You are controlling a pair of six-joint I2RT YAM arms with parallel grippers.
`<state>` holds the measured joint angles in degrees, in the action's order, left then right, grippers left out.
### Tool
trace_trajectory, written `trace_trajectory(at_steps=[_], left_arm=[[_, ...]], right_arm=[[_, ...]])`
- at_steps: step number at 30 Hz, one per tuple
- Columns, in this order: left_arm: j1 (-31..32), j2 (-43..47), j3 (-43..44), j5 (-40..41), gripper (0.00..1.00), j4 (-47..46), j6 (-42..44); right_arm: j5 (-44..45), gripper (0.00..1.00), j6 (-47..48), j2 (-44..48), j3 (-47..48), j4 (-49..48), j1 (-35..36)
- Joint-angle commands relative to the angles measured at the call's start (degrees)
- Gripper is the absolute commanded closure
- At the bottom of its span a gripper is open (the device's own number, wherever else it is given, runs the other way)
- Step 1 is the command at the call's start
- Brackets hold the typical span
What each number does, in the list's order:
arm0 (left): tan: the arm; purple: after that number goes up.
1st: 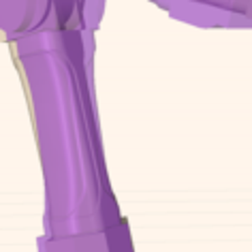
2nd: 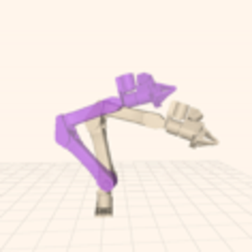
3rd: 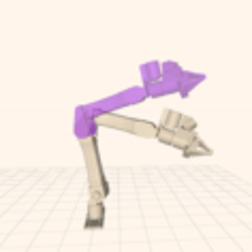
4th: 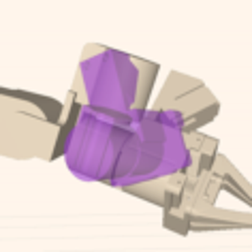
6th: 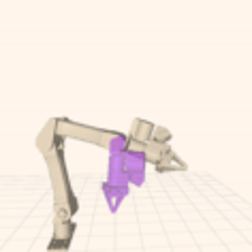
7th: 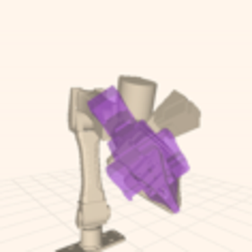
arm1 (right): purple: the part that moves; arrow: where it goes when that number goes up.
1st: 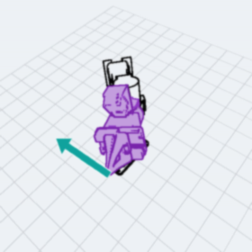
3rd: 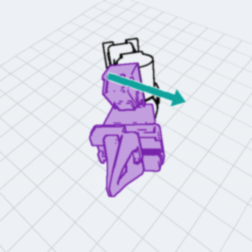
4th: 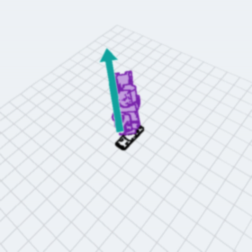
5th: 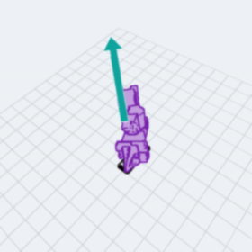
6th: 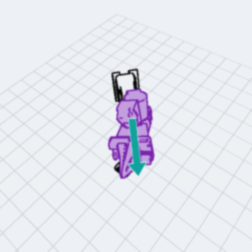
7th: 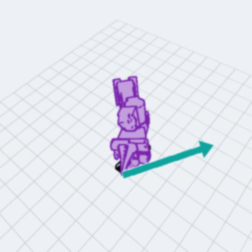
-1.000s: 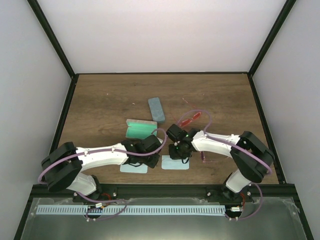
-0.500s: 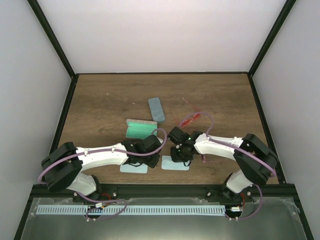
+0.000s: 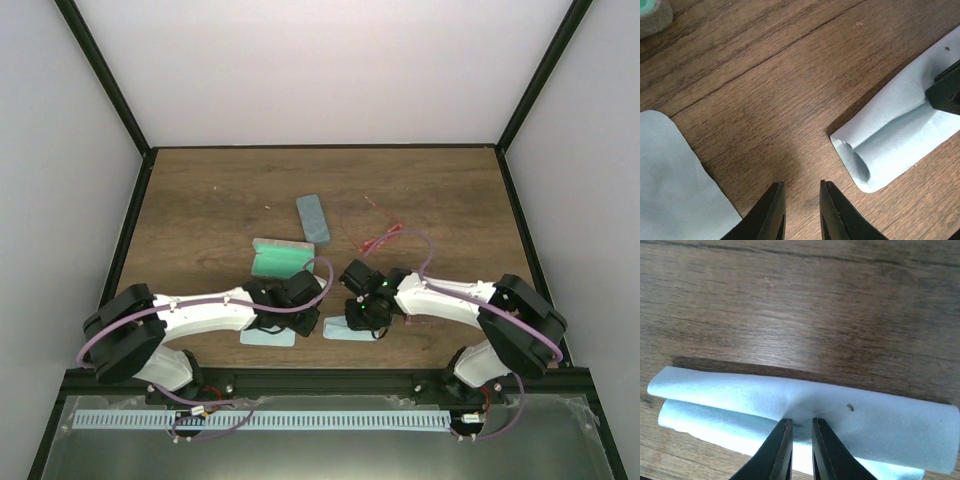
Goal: Organize the sunglasses
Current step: Adjust the glasses cleaning cloth at the center of the board.
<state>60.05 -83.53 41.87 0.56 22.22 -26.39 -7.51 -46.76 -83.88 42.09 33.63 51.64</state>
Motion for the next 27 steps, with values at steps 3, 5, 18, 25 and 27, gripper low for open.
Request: trace_trajectory(at_steps=[3,5,18,25,27], left_arm=[[0.16,-0.53,-0.03,-0.70,0.78,-1.13,0.82],[0.19,-0.55,-0.03,-0.67,0.78,-1.06,0.83],[0.22,0.37,-0.18,-0.85,0.78,-0.66,0.40],[0.22,1.58,-1.58,-0.78,0.78,-0.21,-0.14],[0.16,1.72,-1.88,-0.66,0.78,-0.04,-0.15]], right_arm=[[-0.16,0.87,-2.08,1.90,-0.38,0.79,1.26],[0.45,0.87,-2.39,2.39,-0.02,1.23,1.27],[3.80,0.85,-0.94,0.20,5.46,2.20,1.27],[3.08,0.85,-0.35,-2.69,5.28,0.22,1.27],[2.78,0.85,-0.14,-3.42,5.29,-0.22,1.23]])
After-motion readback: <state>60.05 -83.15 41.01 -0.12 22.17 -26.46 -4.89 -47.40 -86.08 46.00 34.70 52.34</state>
